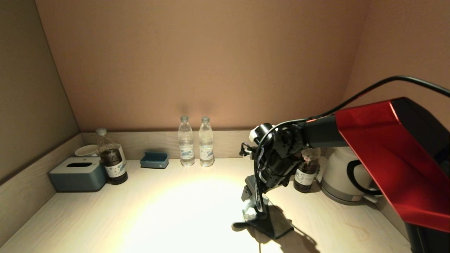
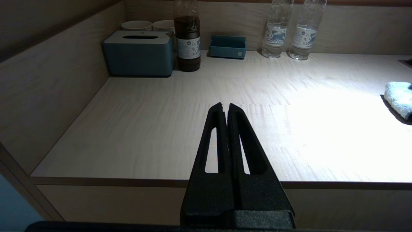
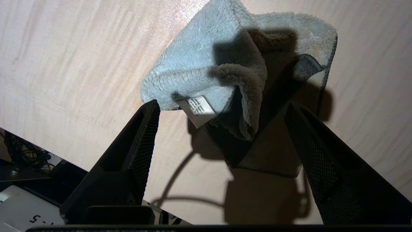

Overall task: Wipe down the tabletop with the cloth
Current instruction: Sweep the stains on the table

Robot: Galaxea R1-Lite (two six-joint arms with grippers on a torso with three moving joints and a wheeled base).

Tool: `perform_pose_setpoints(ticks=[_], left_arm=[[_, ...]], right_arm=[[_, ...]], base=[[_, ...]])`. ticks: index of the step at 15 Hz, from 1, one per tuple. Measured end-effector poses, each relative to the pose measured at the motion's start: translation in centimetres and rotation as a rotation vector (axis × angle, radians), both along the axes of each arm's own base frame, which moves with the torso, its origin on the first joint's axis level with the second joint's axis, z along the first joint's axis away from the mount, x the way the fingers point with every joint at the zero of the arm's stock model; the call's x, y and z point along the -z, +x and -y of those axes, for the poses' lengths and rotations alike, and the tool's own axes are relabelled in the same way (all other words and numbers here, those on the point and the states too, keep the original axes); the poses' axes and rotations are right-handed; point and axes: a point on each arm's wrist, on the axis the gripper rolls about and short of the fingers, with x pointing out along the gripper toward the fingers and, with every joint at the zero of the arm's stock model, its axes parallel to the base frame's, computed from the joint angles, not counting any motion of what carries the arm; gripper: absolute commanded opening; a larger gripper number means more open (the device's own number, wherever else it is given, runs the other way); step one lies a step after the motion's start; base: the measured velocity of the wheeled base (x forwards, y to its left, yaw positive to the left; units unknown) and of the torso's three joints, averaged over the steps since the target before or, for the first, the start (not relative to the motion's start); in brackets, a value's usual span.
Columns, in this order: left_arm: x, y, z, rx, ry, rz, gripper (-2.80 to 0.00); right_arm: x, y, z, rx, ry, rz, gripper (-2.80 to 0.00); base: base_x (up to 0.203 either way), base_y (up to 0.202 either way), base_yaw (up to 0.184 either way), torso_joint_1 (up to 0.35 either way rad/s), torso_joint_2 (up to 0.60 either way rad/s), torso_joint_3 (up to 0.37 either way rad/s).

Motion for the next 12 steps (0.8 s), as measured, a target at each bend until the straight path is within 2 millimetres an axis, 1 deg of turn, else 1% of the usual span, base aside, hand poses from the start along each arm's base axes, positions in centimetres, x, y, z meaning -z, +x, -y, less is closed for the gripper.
perform_pose_setpoints(ticks=[3,8,12], left_arm=[[0.0,0.0,0.0,0.000,0.000,0.000,-2.80],[0.0,0.0,0.0,0.000,0.000,0.000,-2.80],[0.0,0.0,0.0,0.000,0.000,0.000,-2.80]], right_arm=[[0.3,0.2,-0.4,-0.032,0.000,0.010,0.00],[2.2,1.8,-1.3,-0.061,-0.005,0.005,0.00],[3.9,2.5,-1.7,-0.062,-0.017,-0.022,0.00]], base=[[0.000,0.000,0.000,0.000,0.00,0.000],[0.000,0.000,0.000,0.000,0.00,0.000],[0.000,0.000,0.000,0.000,0.00,0.000]])
